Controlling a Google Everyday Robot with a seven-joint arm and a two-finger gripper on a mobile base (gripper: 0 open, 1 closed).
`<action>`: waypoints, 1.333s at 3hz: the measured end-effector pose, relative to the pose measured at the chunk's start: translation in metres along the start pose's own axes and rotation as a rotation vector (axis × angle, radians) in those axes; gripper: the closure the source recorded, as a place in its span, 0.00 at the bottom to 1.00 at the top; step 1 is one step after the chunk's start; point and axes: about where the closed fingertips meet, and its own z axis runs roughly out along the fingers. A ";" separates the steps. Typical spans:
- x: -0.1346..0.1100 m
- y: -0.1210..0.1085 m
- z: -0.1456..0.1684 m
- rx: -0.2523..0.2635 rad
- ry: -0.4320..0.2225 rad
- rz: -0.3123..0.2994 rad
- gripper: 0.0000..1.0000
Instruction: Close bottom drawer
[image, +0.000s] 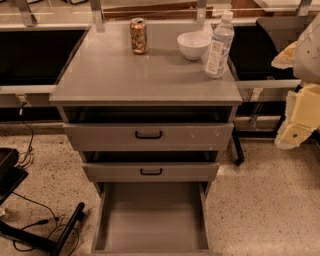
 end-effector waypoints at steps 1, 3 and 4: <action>0.000 0.000 0.000 0.000 0.000 0.000 0.00; 0.002 0.028 0.044 0.041 -0.018 0.032 0.00; 0.013 0.048 0.103 0.061 0.009 0.071 0.00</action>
Offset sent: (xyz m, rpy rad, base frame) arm -0.0071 0.0066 -0.0309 -0.0169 -0.0365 -0.0498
